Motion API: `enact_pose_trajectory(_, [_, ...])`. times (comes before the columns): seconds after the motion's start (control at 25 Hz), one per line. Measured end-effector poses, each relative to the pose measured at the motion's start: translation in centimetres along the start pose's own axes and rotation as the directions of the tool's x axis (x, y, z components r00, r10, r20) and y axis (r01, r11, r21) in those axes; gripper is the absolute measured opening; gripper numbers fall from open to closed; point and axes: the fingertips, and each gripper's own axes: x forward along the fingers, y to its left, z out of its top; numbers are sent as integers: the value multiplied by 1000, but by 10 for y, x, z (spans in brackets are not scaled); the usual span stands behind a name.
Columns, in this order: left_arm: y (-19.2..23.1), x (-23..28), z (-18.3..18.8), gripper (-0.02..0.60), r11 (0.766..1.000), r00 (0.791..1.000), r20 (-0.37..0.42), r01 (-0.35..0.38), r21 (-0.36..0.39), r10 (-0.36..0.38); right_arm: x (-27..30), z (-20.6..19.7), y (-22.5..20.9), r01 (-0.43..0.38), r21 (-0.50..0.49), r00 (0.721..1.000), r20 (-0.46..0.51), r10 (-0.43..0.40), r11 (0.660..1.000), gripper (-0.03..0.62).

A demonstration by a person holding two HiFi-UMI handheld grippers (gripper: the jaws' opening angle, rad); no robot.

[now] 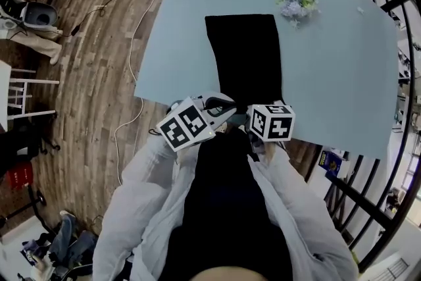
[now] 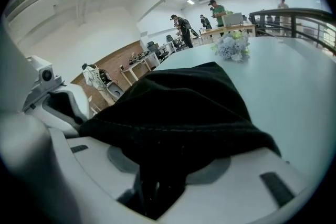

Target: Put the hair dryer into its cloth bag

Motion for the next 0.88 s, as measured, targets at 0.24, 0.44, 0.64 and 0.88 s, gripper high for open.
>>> enact_pose_trajectory(0.24, [-15,-3,-12,34,998,997,-30,70,-6,-70,16,13,-3,-26,146,998,66,16,989,197])
enact_pose_trajectory(0.44, [-11,-6,-15,34,997,997,-28,68,-38,-69,22,29,-6,-41,211,991,134,13,977,196])
enact_pose_trajectory(0.64, [6,-10,-23,34,998,997,-64,-34,-47,31,21,51,1,-158,397,962,269,49,904,196])
enact_pose_trajectory(0.88, [8,-15,-30,31,995,997,-67,-55,-83,49,30,67,-2,-195,509,924,383,-18,839,195])
